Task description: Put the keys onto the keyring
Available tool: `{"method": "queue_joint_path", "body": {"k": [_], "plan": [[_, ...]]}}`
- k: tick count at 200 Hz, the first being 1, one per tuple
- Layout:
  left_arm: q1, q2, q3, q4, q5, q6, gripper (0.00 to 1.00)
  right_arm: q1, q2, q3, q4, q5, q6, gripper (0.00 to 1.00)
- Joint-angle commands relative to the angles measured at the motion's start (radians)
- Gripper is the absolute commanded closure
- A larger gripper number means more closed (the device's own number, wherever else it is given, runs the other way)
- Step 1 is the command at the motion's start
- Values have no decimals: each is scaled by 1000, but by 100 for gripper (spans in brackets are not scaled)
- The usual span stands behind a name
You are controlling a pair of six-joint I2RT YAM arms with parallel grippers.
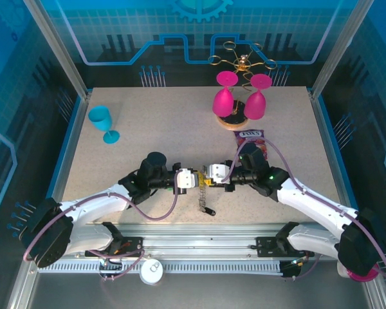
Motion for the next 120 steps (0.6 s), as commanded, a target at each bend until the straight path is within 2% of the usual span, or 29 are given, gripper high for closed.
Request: {"method": "queue_joint_path", "body": {"k": [1,21,33,40,55,65,91,108,120], "plan": [[-3,-14,22,64,-68,-34,100,-19,-81,-91,192,85,145,53],[-3,-21,20,66,-120,-63,100,-69,-169,-199,376,254,333,48],[-3,-20,22,66,-142,-90,100,-85,-206,-239,437,391,468,49],[-3,-17,26,64,-153,-111,100,-90,-222,-251,433,427,508,51],[-3,-9,45,53,-190,-174,100,-90,-247,-272,425,440,538,55],[-2,-1,65,36,-220,-229,100,-90,-260,-288,428,450,587,51],[-1,20,148,-69,-350,-404,100,-90,-284,-293,411,459,734,55],[10,25,192,-150,-375,-507,100,-89,-289,-281,379,424,800,60],[17,24,211,-192,-376,-561,100,-90,-288,-266,334,362,788,63]]}}
